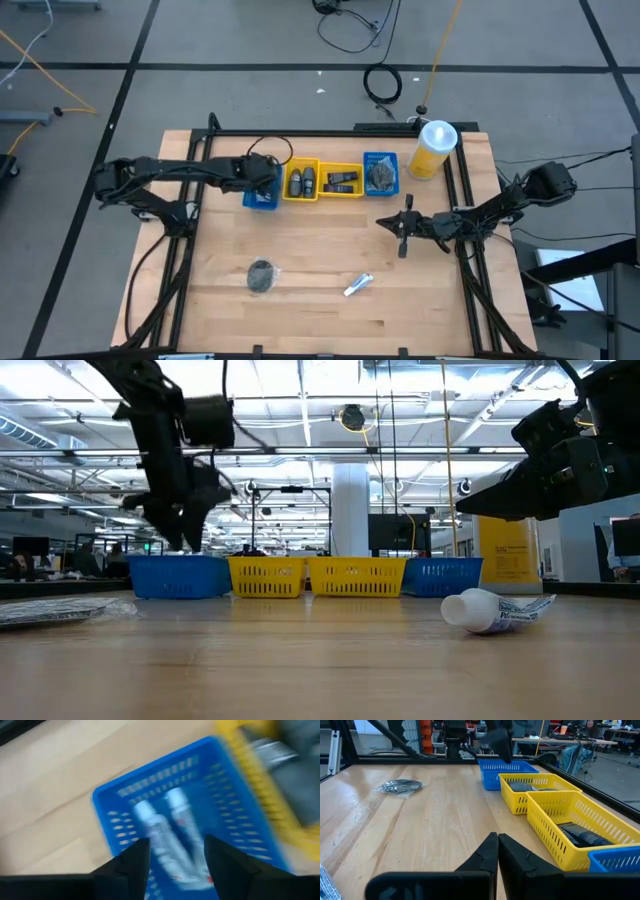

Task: Pick & Place Travel size toiletries
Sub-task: Put the toothpaste into the left blue basket

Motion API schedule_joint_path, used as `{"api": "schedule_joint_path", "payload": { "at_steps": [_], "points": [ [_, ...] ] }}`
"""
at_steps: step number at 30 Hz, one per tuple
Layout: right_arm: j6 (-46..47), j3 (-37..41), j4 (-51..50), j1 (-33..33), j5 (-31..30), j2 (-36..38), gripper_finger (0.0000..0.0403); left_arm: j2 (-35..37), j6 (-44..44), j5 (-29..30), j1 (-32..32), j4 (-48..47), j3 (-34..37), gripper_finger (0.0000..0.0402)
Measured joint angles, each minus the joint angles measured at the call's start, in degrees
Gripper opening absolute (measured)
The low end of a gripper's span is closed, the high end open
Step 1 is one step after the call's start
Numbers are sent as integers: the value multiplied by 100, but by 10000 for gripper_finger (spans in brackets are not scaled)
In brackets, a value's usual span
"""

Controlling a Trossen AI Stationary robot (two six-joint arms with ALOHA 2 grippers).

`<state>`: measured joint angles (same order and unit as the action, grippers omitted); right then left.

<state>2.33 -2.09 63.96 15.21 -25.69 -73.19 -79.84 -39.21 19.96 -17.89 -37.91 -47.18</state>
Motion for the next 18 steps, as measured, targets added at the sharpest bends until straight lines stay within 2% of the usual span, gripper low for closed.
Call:
{"api": "schedule_joint_path", "payload": {
  "at_steps": [3,7,13,18],
  "points": [
    [0,0,0,2,0,0,3,275,53,-153,320,63,-51,193],
    [21,0,-41,1,0,0,3,673,26,-112,1092,254,-69,195],
    [126,0,-87,2,17,-2,3,789,-53,383,2653,650,-69,196],
    [149,0,-82,-3,163,-2,4,512,35,848,3780,1293,-67,196]
  ]
}}
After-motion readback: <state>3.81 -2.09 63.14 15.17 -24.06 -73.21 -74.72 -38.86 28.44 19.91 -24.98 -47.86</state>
